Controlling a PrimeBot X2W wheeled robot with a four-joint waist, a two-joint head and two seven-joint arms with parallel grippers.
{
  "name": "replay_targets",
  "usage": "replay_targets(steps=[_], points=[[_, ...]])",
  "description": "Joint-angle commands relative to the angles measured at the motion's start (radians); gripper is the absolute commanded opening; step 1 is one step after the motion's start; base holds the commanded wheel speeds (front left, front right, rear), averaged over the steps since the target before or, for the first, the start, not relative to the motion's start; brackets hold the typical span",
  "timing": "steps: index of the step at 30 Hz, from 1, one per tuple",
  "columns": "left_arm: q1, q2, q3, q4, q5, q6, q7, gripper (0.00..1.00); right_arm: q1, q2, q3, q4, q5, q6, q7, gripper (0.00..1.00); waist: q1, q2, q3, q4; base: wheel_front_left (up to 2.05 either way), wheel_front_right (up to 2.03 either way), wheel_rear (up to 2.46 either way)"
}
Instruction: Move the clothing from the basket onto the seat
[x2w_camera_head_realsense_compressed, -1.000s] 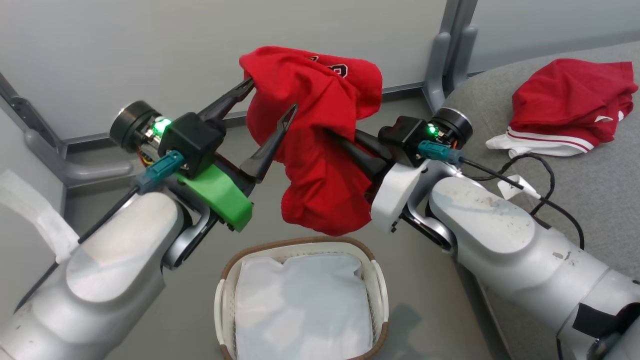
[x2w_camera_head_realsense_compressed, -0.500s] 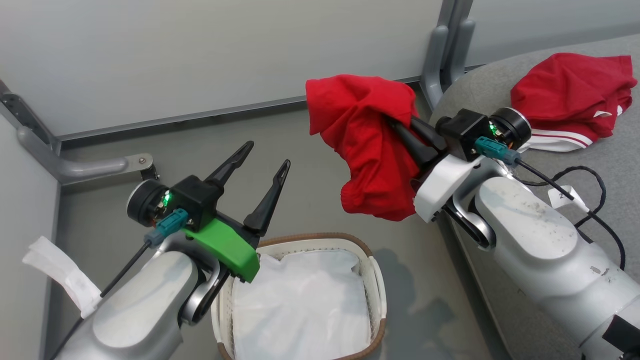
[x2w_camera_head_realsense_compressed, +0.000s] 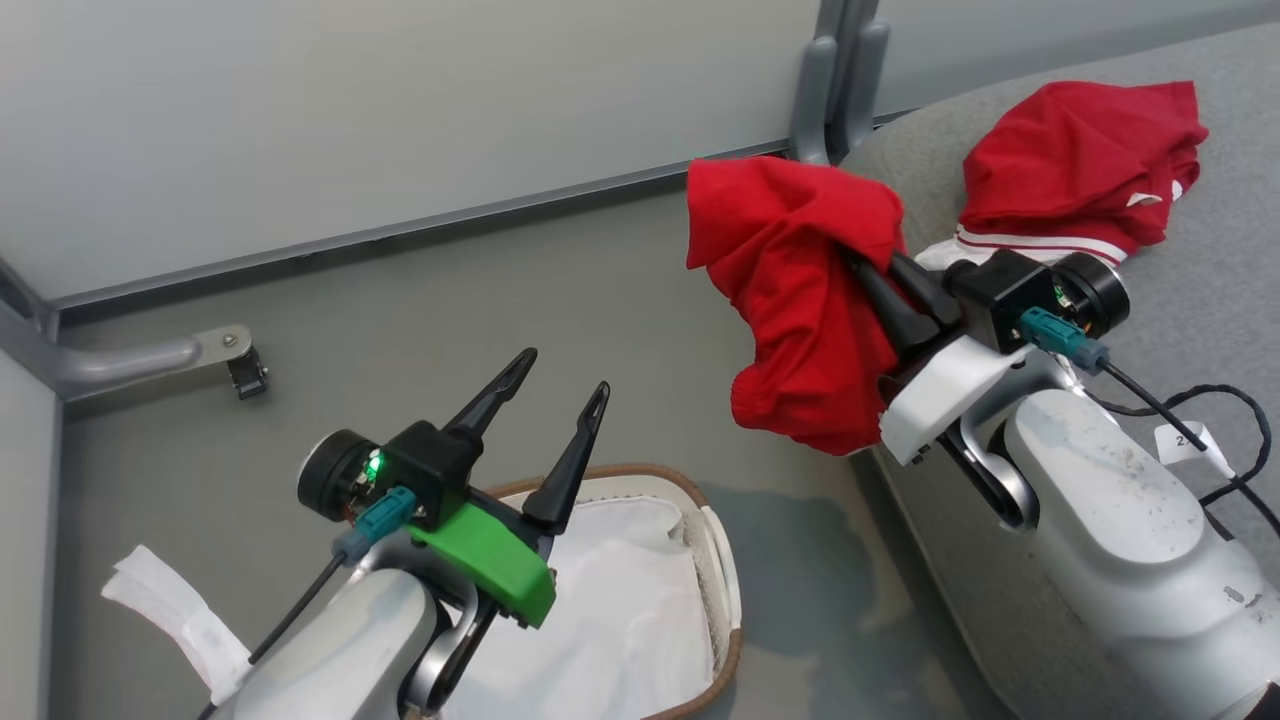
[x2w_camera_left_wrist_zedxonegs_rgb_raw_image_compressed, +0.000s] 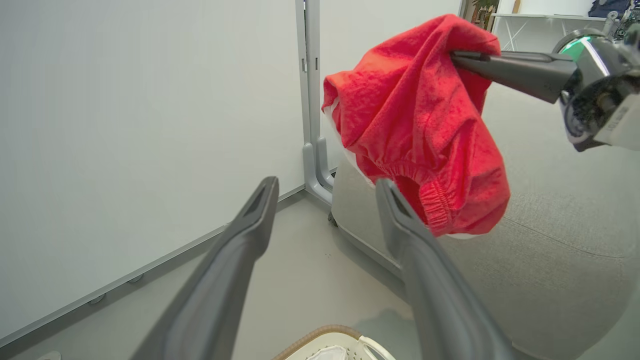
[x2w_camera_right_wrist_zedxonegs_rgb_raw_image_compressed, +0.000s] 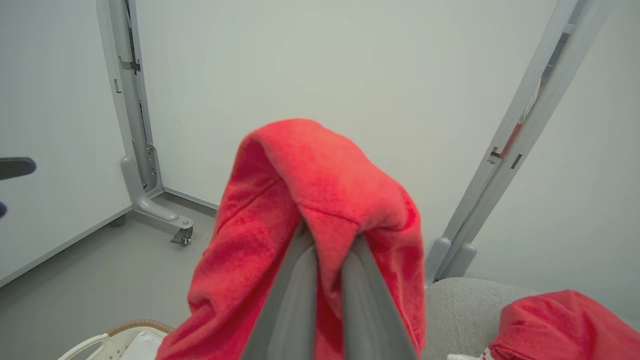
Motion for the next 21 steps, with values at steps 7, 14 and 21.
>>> replay_targets(steps=[7, 14, 21], points=[[0.048, -0.020, 0.021, -0.010, 0.047, -0.006, -0.003, 1.00, 0.082, 0.003, -0.077, -0.053, -0.049, -0.001, -0.002, 0.00, 0.0000, -0.0001, 0.019, -0.119, 0.00, 0.00, 0.00], [0.071, -0.040, 0.031, -0.002, 0.065, -0.016, -0.004, 1.00, 0.131, 0.011, -0.126, -0.099, -0.083, -0.001, -0.002, 0.00, 0.0000, -0.0001, 0.051, -0.222, 0.00, 0.00, 0.00], [0.068, -0.060, 0.034, 0.010, 0.086, -0.031, -0.004, 1.00, 0.158, 0.019, -0.160, -0.118, -0.107, -0.001, -0.002, 0.00, 0.0000, -0.0001, 0.085, -0.275, 0.00, 0.00, 0.00]])
